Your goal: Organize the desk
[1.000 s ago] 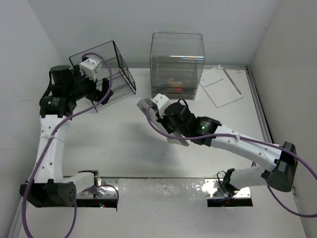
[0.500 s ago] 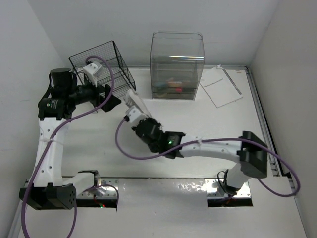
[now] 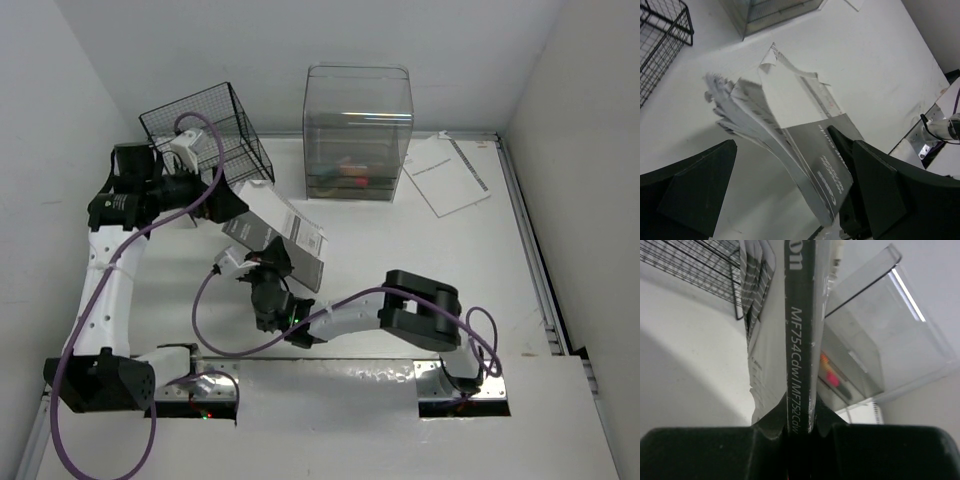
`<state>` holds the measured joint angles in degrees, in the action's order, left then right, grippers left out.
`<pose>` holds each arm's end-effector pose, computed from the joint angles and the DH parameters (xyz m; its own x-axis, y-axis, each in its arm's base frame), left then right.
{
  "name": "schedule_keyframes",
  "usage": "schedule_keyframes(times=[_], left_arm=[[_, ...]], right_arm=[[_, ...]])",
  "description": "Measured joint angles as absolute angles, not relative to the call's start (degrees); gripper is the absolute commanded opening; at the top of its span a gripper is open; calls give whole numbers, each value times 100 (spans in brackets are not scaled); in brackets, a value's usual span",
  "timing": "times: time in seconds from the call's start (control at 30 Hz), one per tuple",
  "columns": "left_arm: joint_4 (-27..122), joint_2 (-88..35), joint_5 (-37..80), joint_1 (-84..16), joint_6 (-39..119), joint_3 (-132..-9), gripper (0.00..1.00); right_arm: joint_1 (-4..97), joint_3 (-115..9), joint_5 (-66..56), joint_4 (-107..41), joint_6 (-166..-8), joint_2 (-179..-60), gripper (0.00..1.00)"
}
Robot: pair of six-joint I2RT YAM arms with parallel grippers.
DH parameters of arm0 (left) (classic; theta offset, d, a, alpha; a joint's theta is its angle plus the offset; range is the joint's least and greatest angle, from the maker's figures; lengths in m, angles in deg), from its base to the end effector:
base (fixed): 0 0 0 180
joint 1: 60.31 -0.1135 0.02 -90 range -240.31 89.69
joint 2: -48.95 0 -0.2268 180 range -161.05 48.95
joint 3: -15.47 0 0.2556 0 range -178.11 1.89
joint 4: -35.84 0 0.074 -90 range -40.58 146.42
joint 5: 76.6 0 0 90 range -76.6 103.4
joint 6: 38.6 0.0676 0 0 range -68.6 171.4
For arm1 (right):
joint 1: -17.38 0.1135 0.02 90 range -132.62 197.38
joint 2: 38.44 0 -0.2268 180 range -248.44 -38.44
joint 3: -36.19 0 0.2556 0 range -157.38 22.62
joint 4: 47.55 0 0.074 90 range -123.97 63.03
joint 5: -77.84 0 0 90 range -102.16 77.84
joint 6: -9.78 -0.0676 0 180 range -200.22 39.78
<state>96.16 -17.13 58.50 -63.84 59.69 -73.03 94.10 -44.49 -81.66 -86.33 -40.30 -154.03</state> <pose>0.2628 -0.0318 0.3435 -0.5325 0.0691 -0.8436 0.5974 0.7367 -0.3168 0.1593 0.3991 0.1784 0.0929 -0.5849 -0.8058 -0.0868 0.8014 -0.5918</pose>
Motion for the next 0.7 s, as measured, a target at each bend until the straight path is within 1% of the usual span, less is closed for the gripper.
schedule_keyframes(times=[0.07, 0.2, 0.4, 0.57, 0.6, 0.67, 0.7], left_arm=[[9651, -1776, 5765, -6412, 5956, -7189, 100], [9791, -1779, 5645, -6417, 5950, -7128, 100], [9946, -1781, 5577, -6417, 6028, -7058, 100], [9911, -1851, 5701, -6417, 6033, -6671, 100], [9907, -1894, 5787, -6419, 6030, -6627, 97], [9887, -1986, 5931, -6432, 6043, -6599, 88], [9883, -2019, 5999, -6443, 6074, -6595, 62]], right_arm=[[9496, -4519, -8384, -9339, -3238, -15672, 0], [9579, -4815, -8618, -10010, -2312, -16050, 0], [9579, -5040, -8703, -10222, -2152, -16129, 0], [9570, -5184, -8708, -10202, -2172, -16131, 0], [9563, -5188, -8738, -10156, -2174, -16131, 0], [9546, -5188, -8749, -10071, -2222, -16153, 0], [9539, -5188, -8743, -10040, -2261, -16166, 0]])
